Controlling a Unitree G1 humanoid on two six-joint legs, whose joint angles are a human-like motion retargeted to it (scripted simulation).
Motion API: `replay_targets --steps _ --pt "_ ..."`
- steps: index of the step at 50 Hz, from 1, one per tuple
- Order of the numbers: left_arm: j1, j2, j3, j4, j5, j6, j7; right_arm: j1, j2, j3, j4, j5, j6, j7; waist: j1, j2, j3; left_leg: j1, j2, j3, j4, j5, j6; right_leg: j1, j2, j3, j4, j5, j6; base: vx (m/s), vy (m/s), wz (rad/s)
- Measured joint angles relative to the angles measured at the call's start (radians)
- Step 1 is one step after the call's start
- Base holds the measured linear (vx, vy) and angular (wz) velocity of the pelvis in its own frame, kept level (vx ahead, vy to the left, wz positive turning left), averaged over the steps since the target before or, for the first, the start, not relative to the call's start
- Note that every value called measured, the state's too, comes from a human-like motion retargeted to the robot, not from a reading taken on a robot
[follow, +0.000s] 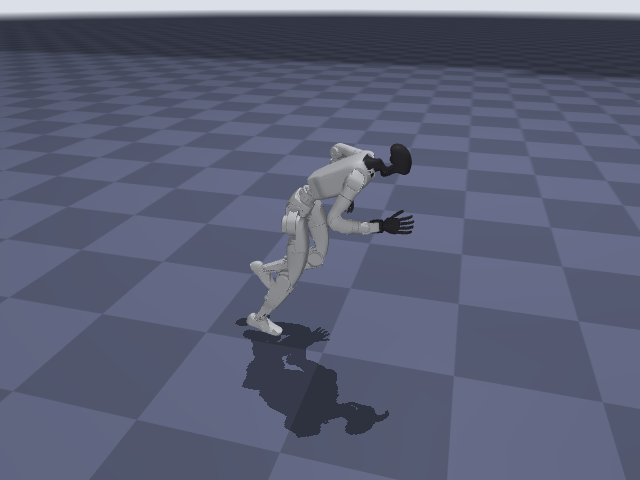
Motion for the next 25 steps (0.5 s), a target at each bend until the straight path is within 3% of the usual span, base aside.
replay_targets --steps 2,5,7,10,12,13,15,17,18,20,22,25 --pt "0.149 0.025 0.009 -0.013 -0.057 -0.025 -0.067 -0.161 -0.041 0.045 -0.088 -0.052 0.032 0.011 0.066 -0.078 0.000 -0.126 -0.046 0.090 -0.251 0.036 -0.026 0.133 -0.048 0.053 -0.189 0.230 0.048 1.73 -0.11 -1.02" --pt "0.340 0.031 0.073 -0.053 -0.103 -0.066 -0.163 -0.209 -0.026 0.093 -0.178 -0.069 -0.008 0.011 0.194 -0.173 0.000 -0.150 -0.021 0.217 -0.805 0.106 -0.081 0.316 -0.098 0.117 -0.366 0.552 0.141 1.90 -0.01 -1.76" --pt "0.411 0.017 0.110 -0.064 -0.130 -0.065 -0.183 -0.155 -0.031 0.086 -0.209 -0.105 0.000 0.013 0.306 -0.156 0.000 -0.087 0.049 0.241 -1.173 0.094 -0.152 0.467 -0.071 0.171 -0.408 0.607 0.176 2.08 0.20 -2.58" --pt "0.421 0.008 0.148 -0.070 -0.153 -0.058 -0.192 0.059 -0.019 0.059 -0.227 -0.127 -0.013 0.004 0.439 -0.096 0.000 -0.001 0.171 0.235 -1.425 -0.009 -0.251 0.733 -0.034 0.269 -0.389 0.528 0.158 2.11 0.47 -1.80" --pt "0.327 -0.004 0.146 -0.062 -0.134 -0.055 -0.191 0.188 -0.012 0.048 -0.182 -0.079 -0.018 0.033 0.466 -0.075 0.000 0.027 0.238 0.256 -1.306 0.039 -0.237 0.795 -0.030 0.256 -0.178 0.476 0.118 2.03 0.60 -0.44" --pt "0.249 -0.017 0.137 -0.050 -0.103 -0.051 -0.178 0.243 -0.002 0.046 -0.146 -0.042 -0.023 0.062 0.458 -0.086 0.000 0.009 0.259 0.264 -1.145 0.055 -0.198 0.758 -0.051 0.212 0.031 0.433 0.094 1.95 0.61 0.32" --pt "0.043 -0.044 0.115 -0.026 -0.057 -0.028 -0.098 0.340 0.018 0.077 -0.038 0.015 -0.011 0.095 0.400 -0.154 0.000 -0.065 0.252 0.278 -0.745 -0.055 -0.121 0.604 -0.156 0.157 0.537 0.284 0.052 1.83 0.57 0.95" --pt "-0.269 -0.038 0.098 0.001 -0.058 -0.005 -0.006 0.412 0.047 0.136 0.134 0.043 0.017 0.074 0.305 -0.222 0.000 -0.081 0.196 0.300 -0.533 -0.192 -0.065 0.394 -0.205 0.195 0.953 0.140 0.040 1.65 0.44 1.53" --pt "-0.441 -0.027 0.089 0.017 -0.041 0.009 0.013 0.463 0.056 0.154 0.225 0.059 0.024 0.058 0.258 -0.218 0.000 -0.045 0.170 0.290 -0.510 -0.235 -0.056 0.313 -0.179 0.203 1.078 0.086 0.032 1.60 0.33 1.71" --pt "-0.810 -0.010 0.050 0.034 -0.029 0.030 0.059 0.577 0.052 0.159 0.371 0.070 0.039 0.029 0.171 -0.191 0.000 0.028 0.113 0.247 -0.519 -0.292 -0.025 0.086 -0.096 0.219 1.274 0.057 0.071 1.58 0.19 1.72" --pt "-1.151 0.012 -0.015 0.053 0.010 0.051 0.113 0.734 -0.006 0.120 0.413 0.066 0.017 0.014 0.085 -0.108 0.000 0.150 0.094 0.167 -0.621 -0.272 -0.056 -0.106 0.003 0.172 1.254 0.029 0.075 1.61 0.06 1.59" --pt "-1.566 0.084 -0.118 0.056 0.015 0.091 0.208 1.001 -0.149 0.009 0.349 0.069 -0.002 0.064 -0.062 0.036 0.000 0.325 0.124 0.042 -0.794 -0.141 -0.131 -0.326 0.030 0.011 0.974 0.011 0.033 1.68 -0.12 1.46"
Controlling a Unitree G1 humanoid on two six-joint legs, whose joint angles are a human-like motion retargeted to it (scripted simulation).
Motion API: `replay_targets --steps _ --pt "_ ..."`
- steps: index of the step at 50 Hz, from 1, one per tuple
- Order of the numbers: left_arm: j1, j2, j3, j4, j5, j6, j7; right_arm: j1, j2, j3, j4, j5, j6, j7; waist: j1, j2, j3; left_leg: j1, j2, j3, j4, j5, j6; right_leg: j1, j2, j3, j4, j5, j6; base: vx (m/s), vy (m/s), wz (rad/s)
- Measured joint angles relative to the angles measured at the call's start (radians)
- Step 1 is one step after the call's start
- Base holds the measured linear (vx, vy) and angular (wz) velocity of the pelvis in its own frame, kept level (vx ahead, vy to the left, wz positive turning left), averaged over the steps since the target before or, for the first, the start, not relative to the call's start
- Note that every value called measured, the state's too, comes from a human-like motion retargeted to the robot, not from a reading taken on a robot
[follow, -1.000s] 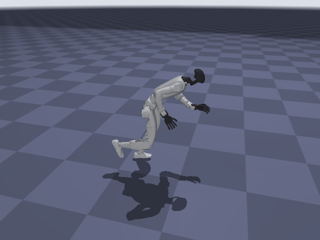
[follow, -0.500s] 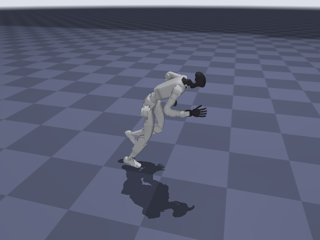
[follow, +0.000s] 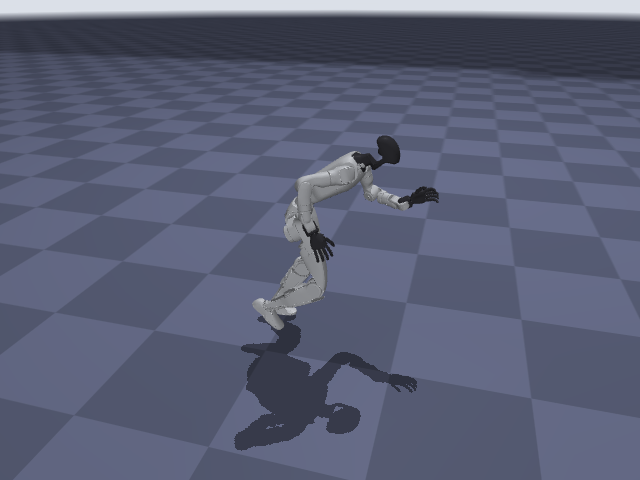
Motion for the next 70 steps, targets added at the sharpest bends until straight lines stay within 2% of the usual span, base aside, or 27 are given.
replay_targets --steps 2,5,7,9,13,15,17,21,23,26,28,31,33,35,37,38,40,43,47,52,55,58,60,63,65,67,70 --pt "-0.178 0.064 -0.037 -0.019 -0.019 -0.008 0.022 0.126 -0.039 -0.053 -0.017 0.034 -0.016 0.040 -0.084 0.042 0.000 0.115 0.033 -0.034 -0.124 0.135 -0.044 -0.071 -0.015 -0.093 -0.331 0.005 -0.011 1.73 -0.27 1.12" --pt "-0.287 0.081 -0.036 -0.055 -0.081 -0.060 0.034 0.272 -0.021 -0.102 0.003 0.053 -0.022 0.071 -0.219 0.053 0.000 0.309 0.045 -0.077 -0.277 0.312 -0.102 -0.083 -0.048 -0.151 -0.907 0.057 0.054 1.86 -0.39 1.65" --pt "-0.217 0.015 0.014 -0.068 -0.115 -0.111 0.012 0.345 -0.005 -0.114 0.041 0.049 -0.006 0.103 -0.312 0.106 0.000 0.428 0.099 -0.110 -0.316 0.379 -0.147 -0.014 -0.071 -0.145 -1.313 0.093 0.090 1.93 -0.56 2.20" --pt "-0.072 -0.066 0.070 -0.096 -0.131 -0.130 -0.017 0.403 0.032 -0.154 0.051 0.057 0.011 0.139 -0.380 0.126 0.000 0.553 0.157 -0.110 -0.297 0.367 -0.161 0.004 -0.160 -0.159 -1.414 0.079 0.120 1.91 -0.75 1.93" --pt "0.319 -0.223 0.125 -0.119 0.036 -0.089 -0.122 0.357 0.088 -0.199 0.058 0.110 -0.019 0.143 -0.371 0.153 0.000 0.565 0.268 -0.159 0.191 0.254 -0.085 0.011 -0.294 -0.267 -1.080 0.291 0.124 1.71 -0.84 0.44" --pt "0.526 -0.252 0.114 -0.107 0.083 -0.047 -0.134 0.194 0.108 -0.176 0.091 0.124 -0.016 0.093 -0.275 0.200 0.000 0.402 0.362 -0.193 0.594 0.179 -0.031 -0.089 -0.252 -0.250 -0.718 0.185 0.058 1.40 -0.77 -1.55" --pt "0.709 -0.260 0.094 -0.085 0.026 -0.028 -0.134 -0.091 0.103 -0.134 0.136 0.108 0.010 0.032 -0.152 0.223 0.000 0.167 0.368 -0.262 0.936 0.084 0.016 -0.148 -0.166 -0.238 -0.549 0.072 -0.010 1.17 -0.57 -2.19" --pt "1.017 -0.195 0.086 -0.059 -0.048 -0.034 -0.157 -0.576 0.055 -0.053 0.014 0.127 0.002 -0.041 0.022 0.127 0.000 -0.293 0.045 -0.317 1.182 -0.016 0.065 -0.096 -0.104 -0.166 -0.542 -0.008 -0.053 1.03 -0.23 -1.30" --pt "1.193 -0.136 0.111 -0.100 -0.073 -0.044 -0.185 -0.699 0.034 -0.007 -0.147 0.144 -0.023 -0.054 0.068 0.051 0.000 -0.466 -0.043 -0.247 1.079 -0.002 0.105 -0.021 -0.115 -0.133 -0.551 -0.011 -0.046 1.06 -0.12 -0.39" --pt "1.394 -0.097 0.150 -0.129 -0.160 -0.077 -0.256 -0.769 0.024 0.017 -0.364 0.052 -0.042 -0.037 0.122 -0.043 0.000 -0.575 -0.017 -0.061 0.654 0.057 0.155 0.096 -0.116 -0.104 -0.583 0.024 -0.030 1.15 -0.09 -0.33" --pt "1.493 -0.101 0.155 -0.102 -0.163 -0.090 -0.297 -0.722 0.044 0.014 -0.475 -0.012 -0.059 -0.008 0.158 -0.071 0.000 -0.503 -0.013 0.036 0.204 0.134 0.107 0.221 -0.083 -0.106 -0.647 0.064 -0.021 1.28 0.00 -0.62" --pt "1.618 -0.129 0.148 -0.040 -0.208 -0.083 -0.315 -0.562 0.093 0.035 -0.574 -0.021 -0.048 -0.022 0.281 -0.054 0.000 -0.264 0.030 0.157 -0.474 0.380 -0.036 0.419 0.057 -0.030 -0.674 0.155 0.020 1.41 0.14 -1.71" --pt "1.684 -0.173 0.153 0.001 -0.251 -0.073 -0.346 -0.450 0.110 0.055 -0.616 0.067 -0.088 0.092 0.332 -0.018 0.000 -0.139 0.082 0.324 -0.694 0.552 -0.099 0.520 0.150 0.060 -0.614 0.232 0.059 1.44 0.32 -1.09" --pt "1.719 -0.238 0.184 0.038 -0.294 -0.049 -0.364 -0.377 0.099 0.054 -0.630 0.122 -0.088 0.176 0.319 0.013 0.000 -0.074 0.117 0.495 -0.721 0.642 -0.111 0.561 0.232 0.155 -0.496 0.322 0.118 1.34 0.38 -0.04" --pt "1.697 -0.312 0.214 0.099 -0.310 -0.027 -0.355 -0.328 0.048 0.023 -0.630 0.129 -0.074 0.249 0.263 0.040 0.000 -0.051 0.128 0.536 -0.623 0.564 -0.081 0.553 0.263 0.188 -0.325 0.350 0.152 1.29 0.37 0.72" --pt "1.668 -0.353 0.219 0.145 -0.305 -0.025 -0.347 -0.301 0.013 -0.001 -0.630 0.120 -0.068 0.273 0.215 0.045 0.000 -0.100 0.157 0.514 -0.413 0.403 -0.049 0.542 0.231 0.173 -0.235 0.323 0.136 1.20 0.34 1.31" --pt "1.511 -0.374 0.181 0.256 -0.427 -0.032 -0.281 -0.308 -0.025 0.001 -0.554 0.071 -0.041 0.232 0.158 0.007 0.000 -0.117 0.087 0.460 -0.239 0.146 0.107 0.465 0.098 0.153 -0.039 0.234 0.120 1.01 0.26 1.79" --pt "1.162 -0.336 0.088 0.454 -0.555 -0.052 -0.209 -0.355 0.000 0.105 -0.280 -0.019 0.019 0.069 0.097 -0.010 0.000 -0.210 0.045 0.363 0.151 -0.022 0.189 0.358 -0.008 0.179 0.120 0.114 0.041 0.80 0.13 2.39" --pt "0.713 -0.312 0.027 0.415 -0.517 -0.056 -0.242 -0.423 0.036 0.229 0.168 0.077 0.082 -0.029 0.093 0.052 0.000 -0.154 -0.073 0.231 0.202 -0.037 0.144 0.198 -0.012 0.224 0.078 0.037 -0.034 0.56 0.07 2.57" --pt "0.394 -0.305 -0.048 -0.097 -0.405 -0.129 -0.298 -0.345 -0.015 0.237 0.432 0.378 0.107 0.125 0.007 0.162 -0.004 0.020 -0.200 -0.032 0.042 0.067 0.025 0.140 0.106 0.282 -0.364 0.063 -0.073 0.52 0.02 3.09" --pt "0.285 -0.270 -0.035 -0.378 -0.221 -0.142 -0.317 -0.222 -0.039 0.160 0.473 0.420 0.117 0.230 -0.086 0.200 -0.012 0.174 -0.284 -0.252 -0.099 0.164 -0.024 0.254 0.072 0.235 -0.845 0.168 -0.020 0.61 -0.02 3.82" --pt "0.273 -0.274 0.004 -0.586 -0.097 -0.161 -0.248 -0.074 -0.032 0.080 0.450 0.462 0.111 0.270 -0.172 0.184 -0.025 0.350 -0.357 -0.446 -0.194 0.243 -0.055 0.402 0.020 0.237 -1.250 0.316 0.092 0.69 -0.13 3.85" --pt "0.318 -0.323 -0.002 -0.717 -0.262 -0.236 -0.240 0.005 -0.012 0.040 0.410 0.466 0.117 0.282 -0.191 0.161 -0.035 0.446 -0.373 -0.524 -0.213 0.272 -0.072 0.459 0.001 0.257 -1.370 0.400 0.147 0.69 -0.22 3.07" --pt "0.428 -0.318 0.045 -0.762 -0.410 -0.244 -0.170 0.088 0.006 -0.024 0.322 0.406 0.142 0.302 -0.190 0.130 -0.084 0.460 -0.375 -0.476 -0.079 0.262 -0.090 0.498 -0.053 0.224 -1.387 0.451 0.149 0.64 -0.29 2.69" --pt "0.502 -0.236 0.106 -0.724 -0.207 -0.162 -0.196 0.123 0.000 -0.075 0.249 0.356 0.143 0.354 -0.193 0.118 -0.118 0.391 -0.345 -0.345 0.116 0.233 -0.108 0.523 -0.104 0.146 -1.354 0.439 0.124 0.57 -0.34 2.75" --pt "0.590 -0.224 0.090 -0.693 -0.312 -0.163 -0.250 0.107 -0.003 -0.097 0.189 0.336 0.134 0.349 -0.181 0.114 -0.124 0.290 -0.247 -0.182 0.366 0.199 -0.088 0.550 -0.144 0.027 -1.272 0.296 0.080 0.50 -0.36 2.61" --pt "0.745 -0.203 0.055 -0.538 -0.280 -0.113 -0.261 0.005 -0.021 -0.087 0.151 0.301 0.100 0.284 -0.133 0.144 -0.079 0.138 -0.058 -0.043 0.739 0.079 0.008 0.529 -0.151 -0.113 -0.999 0.020 -0.003 0.40 -0.27 2.08"
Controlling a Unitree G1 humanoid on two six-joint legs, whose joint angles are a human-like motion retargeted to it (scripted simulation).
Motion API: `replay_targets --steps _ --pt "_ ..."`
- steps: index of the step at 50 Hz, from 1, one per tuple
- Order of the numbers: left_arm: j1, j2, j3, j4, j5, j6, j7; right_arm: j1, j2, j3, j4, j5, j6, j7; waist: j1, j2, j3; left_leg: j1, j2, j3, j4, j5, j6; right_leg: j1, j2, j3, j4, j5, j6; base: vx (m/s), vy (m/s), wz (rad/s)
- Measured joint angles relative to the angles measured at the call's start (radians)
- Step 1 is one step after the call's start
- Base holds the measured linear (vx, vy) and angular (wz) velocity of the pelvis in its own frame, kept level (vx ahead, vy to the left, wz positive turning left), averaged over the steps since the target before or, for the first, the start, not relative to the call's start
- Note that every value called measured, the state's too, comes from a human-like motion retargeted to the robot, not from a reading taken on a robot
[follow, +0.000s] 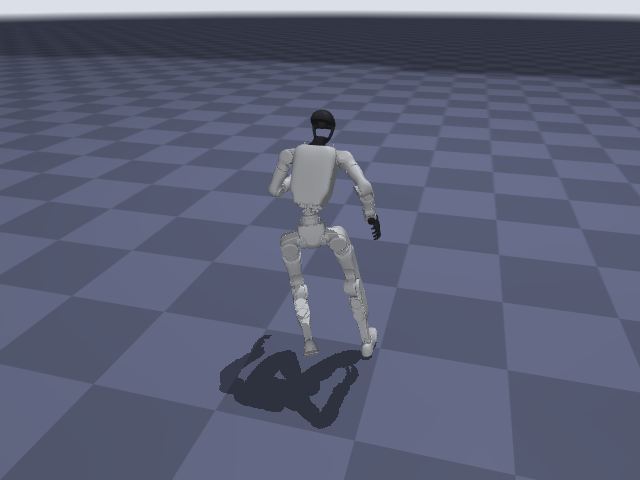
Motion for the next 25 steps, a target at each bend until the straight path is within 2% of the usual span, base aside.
replay_targets --steps 3,5,7,10,14,15,17,19,20,23,25 --pt "0.189 -0.021 -0.045 0.228 0.046 0.050 0.033 -0.192 -0.028 0.065 -0.005 -0.044 -0.022 -0.079 0.089 -0.003 0.059 -0.110 0.036 0.029 0.192 -0.155 0.088 -0.044 -0.060 -0.067 0.318 -0.107 -0.037 0.35 -0.14 1.62" --pt "0.341 -0.023 -0.026 0.313 0.037 0.043 0.037 -0.317 -0.038 0.089 -0.062 -0.070 -0.039 -0.109 0.160 -0.029 0.060 -0.182 0.071 0.082 0.249 -0.217 0.126 -0.033 -0.102 -0.097 0.410 -0.149 -0.047 0.43 -0.08 1.47" --pt "0.524 0.050 0.056 0.288 0.060 0.031 0.010 -0.405 -0.038 0.070 -0.204 -0.064 -0.061 -0.103 0.246 -0.072 0.048 -0.251 0.101 0.134 0.226 -0.239 0.145 0.014 -0.124 -0.130 0.390 -0.158 -0.053 0.50 0.02 1.29" --pt "0.815 0.155 0.188 0.158 -0.040 0.007 -0.058 -0.430 -0.007 0.003 -0.480 -0.052 -0.095 -0.083 0.383 -0.144 -0.009 -0.346 0.117 0.205 0.062 -0.238 0.154 0.096 -0.142 -0.174 0.260 -0.051 -0.043 0.61 0.21 1.29" --pt "1.043 0.156 0.304 0.087 -0.129 -0.007 -0.122 -0.409 0.058 -0.008 -0.768 -0.098 -0.116 -0.048 0.509 -0.260 -0.050 -0.355 0.099 0.327 -0.372 -0.195 0.142 0.221 -0.146 -0.123 -0.003 0.252 0.009 0.75 0.38 1.38" --pt "1.064 0.137 0.315 0.087 -0.144 -0.012 -0.128 -0.406 0.082 0.008 -0.827 -0.079 -0.127 -0.027 0.530 -0.291 -0.048 -0.342 0.086 0.361 -0.504 -0.178 0.134 0.252 -0.149 -0.093 -0.062 0.324 0.030 0.79 0.40 1.56" --pt "1.045 0.092 0.307 0.110 -0.136 -0.015 -0.122 -0.404 0.118 0.055 -0.911 -0.064 -0.145 0.003 0.553 -0.326 -0.028 -0.302 0.071 0.433 -0.749 -0.139 0.112 0.315 -0.133 -0.016 -0.127 0.404 0.070 0.81 0.39 1.72" --pt "0.979 0.044 0.290 0.157 -0.096 -0.010 -0.106 -0.407 0.141 0.108 -0.968 -0.053 -0.155 0.015 0.557 -0.330 0.016 -0.263 0.062 0.484 -0.871 -0.103 0.097 0.381 -0.097 0.071 -0.128 0.411 0.083 0.83 0.35 1.97" --pt "0.933 0.017 0.278 0.186 -0.072 -0.005 -0.096 -0.411 0.146 0.132 -0.986 -0.051 -0.156 0.017 0.552 -0.327 0.044 -0.252 0.058 0.494 -0.870 -0.104 0.098 0.409 -0.079 0.113 -0.103 0.393 0.080 0.89 0.30 2.03" --pt "0.765 -0.076 0.228 0.293 -0.054 0.024 -0.081 -0.399 0.136 0.168 -0.947 -0.088 -0.134 0.011 0.522 -0.309 0.059 -0.342 0.109 0.412 -0.524 -0.290 0.132 0.338 -0.023 0.188 0.213 0.241 0.082 0.92 0.27 1.89" --pt "0.564 -0.151 0.164 0.354 -0.191 0.003 -0.049 -0.402 0.147 0.216 -0.805 -0.212 -0.107 -0.028 0.471 -0.294 0.079 -0.334 0.060 0.343 -0.492 -0.349 0.137 0.262 -0.013 0.184 0.410 0.140 0.027 0.81 0.28 2.07"
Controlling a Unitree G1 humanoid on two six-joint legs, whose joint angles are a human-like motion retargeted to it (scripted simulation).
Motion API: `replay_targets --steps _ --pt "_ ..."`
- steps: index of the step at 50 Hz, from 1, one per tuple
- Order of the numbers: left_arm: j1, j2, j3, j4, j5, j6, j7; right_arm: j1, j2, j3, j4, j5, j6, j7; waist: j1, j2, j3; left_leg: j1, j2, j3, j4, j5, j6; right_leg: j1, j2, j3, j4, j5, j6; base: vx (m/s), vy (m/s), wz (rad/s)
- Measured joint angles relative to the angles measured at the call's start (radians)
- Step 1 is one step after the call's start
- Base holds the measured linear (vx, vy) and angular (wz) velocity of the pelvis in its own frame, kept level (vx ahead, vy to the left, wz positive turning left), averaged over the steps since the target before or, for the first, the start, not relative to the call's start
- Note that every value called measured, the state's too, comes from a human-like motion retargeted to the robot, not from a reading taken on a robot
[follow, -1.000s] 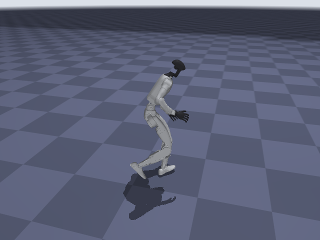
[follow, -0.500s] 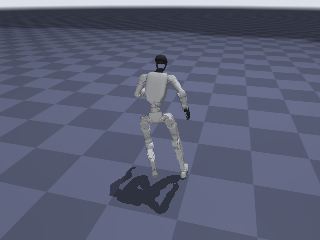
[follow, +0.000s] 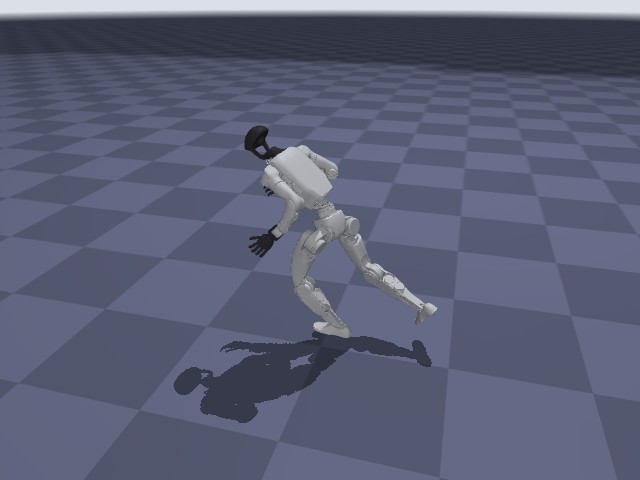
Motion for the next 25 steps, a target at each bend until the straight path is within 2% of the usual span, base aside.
replay_targets --steps 2,3,4,5,8,10,13,14,15,17,18,20,22,23,25 --pt "-0.250 -0.004 -0.033 0.034 -0.057 -0.022 0.039 0.013 0.010 0.019 0.222 -0.169 0.028 -0.100 -0.058 -0.003 0.000 0.013 -0.044 -0.039 0.007 -0.035 0.009 -0.158 -0.009 0.010 0.246 -0.111 -0.060 0.83 0.23 1.98" --pt "-0.383 -0.009 -0.044 0.011 -0.161 -0.068 0.063 0.033 0.021 0.019 0.339 -0.242 0.048 -0.164 -0.088 -0.005 0.000 0.028 -0.061 -0.056 0.002 -0.047 0.014 -0.243 -0.006 0.024 0.350 -0.153 -0.080 0.89 0.19 1.93" --pt "-0.510 0.040 -0.037 0.017 -0.071 -0.045 0.042 0.075 0.018 0.003 0.440 -0.290 0.058 -0.202 -0.122 0.004 0.000 0.055 -0.076 -0.080 -0.016 -0.050 0.010 -0.316 0.010 0.034 0.418 -0.183 -0.092 0.94 0.16 1.98" --pt "-0.635 0.115 -0.021 0.037 0.115 0.012 -0.002 0.128 0.008 -0.022 0.532 -0.326 0.062 -0.225 -0.159 0.017 0.000 0.090 -0.090 -0.109 -0.041 -0.049 0.003 -0.384 0.033 0.043 0.469 -0.208 -0.100 1.00 0.15 2.06" --pt "-1.029 0.172 -0.046 -0.022 0.268 0.029 0.064 0.349 -0.062 -0.119 0.647 -0.213 0.023 -0.210 -0.279 0.102 -0.001 0.197 -0.099 -0.235 -0.135 0.013 -0.039 -0.573 0.102 0.014 0.459 -0.234 -0.078 1.11 0.10 2.06" --pt "-1.264 0.215 -0.080 -0.054 0.357 0.032 0.148 0.489 -0.155 -0.183 0.655 -0.150 -0.007 -0.194 -0.353 0.183 0.000 0.320 -0.072 -0.323 -0.330 0.136 -0.109 -0.653 0.152 -0.049 0.280 -0.219 -0.080 1.20 0.03 1.62" --pt "-1.501 0.336 -0.141 -0.109 0.410 0.011 0.222 0.655 -0.265 -0.266 0.639 -0.115 -0.030 -0.137 -0.469 0.268 0.000 0.457 -0.016 -0.398 -0.543 0.400 -0.200 -0.714 0.183 -0.175 -0.123 -0.131 -0.036 1.30 -0.07 1.52" --pt "-1.545 0.346 -0.159 -0.148 0.339 -0.040 0.263 0.697 -0.281 -0.289 0.632 -0.099 -0.026 -0.122 -0.510 0.285 0.000 0.502 -0.007 -0.414 -0.610 0.496 -0.231 -0.715 0.189 -0.205 -0.285 -0.091 -0.011 1.38 -0.15 1.81" --pt "-1.576 0.342 -0.176 -0.199 0.228 -0.110 0.315 0.734 -0.288 -0.307 0.626 -0.082 -0.017 -0.112 -0.550 0.297 0.000 0.549 -0.001 -0.428 -0.674 0.590 -0.261 -0.712 0.193 -0.229 -0.449 -0.051 0.017 1.44 -0.21 1.91" --pt "-1.595 0.460 -0.191 -0.151 0.391 -0.036 0.220 0.802 -0.283 -0.339 0.617 -0.052 -0.023 -0.043 -0.622 0.313 0.000 0.662 0.021 -0.450 -0.770 0.732 -0.341 -0.695 0.197 -0.262 -0.693 -0.030 0.069 1.49 -0.30 1.82" --pt "-1.576 0.465 -0.196 -0.160 0.385 -0.041 0.215 0.814 -0.266 -0.340 0.615 -0.038 -0.019 -0.026 -0.646 0.315 0.000 0.717 0.033 -0.460 -0.806 0.784 -0.372 -0.694 0.194 -0.276 -0.762 -0.040 0.089 1.51 -0.30 1.61" --pt "-1.477 0.409 -0.195 -0.222 0.275 -0.095 0.156 0.810 -0.214 -0.349 0.604 0.005 -0.016 0.011 -0.688 0.294 0.000 0.799 0.006 -0.484 -0.806 0.843 -0.413 -0.723 0.116 -0.301 -0.716 -0.068 0.116 1.50 -0.30 1.37" --pt "-1.339 0.369 -0.170 -0.180 0.338 -0.065 0.147 0.746 -0.154 -0.306 0.634 -0.007 -0.014 -0.025 -0.667 0.292 0.000 0.894 0.025 -0.580 -0.796 0.856 -0.347 -0.643 0.140 -0.304 -0.718 0.038 0.089 1.48 -0.58 0.60" --pt "-1.242 0.325 -0.167 -0.175 0.362 -0.055 0.111 0.695 -0.132 -0.284 0.657 -0.059 -0.007 -0.059 -0.652 0.284 0.000 0.902 0.013 -0.606 -0.721 0.844 -0.318 -0.636 0.123 -0.294 -0.618 0.035 0.060 1.48 -0.52 0.19" --pt "-1.037 0.260 -0.159 -0.129 0.445 -0.025 0.088 0.548 -0.056 -0.230 0.684 0.048 -0.054 -0.087 -0.610 0.294 0.000 0.788 0.001 -0.595 -0.392 0.769 -0.263 -0.681 0.101 -0.265 -0.333 -0.096 -0.024 1.45 -0.45 -0.15"
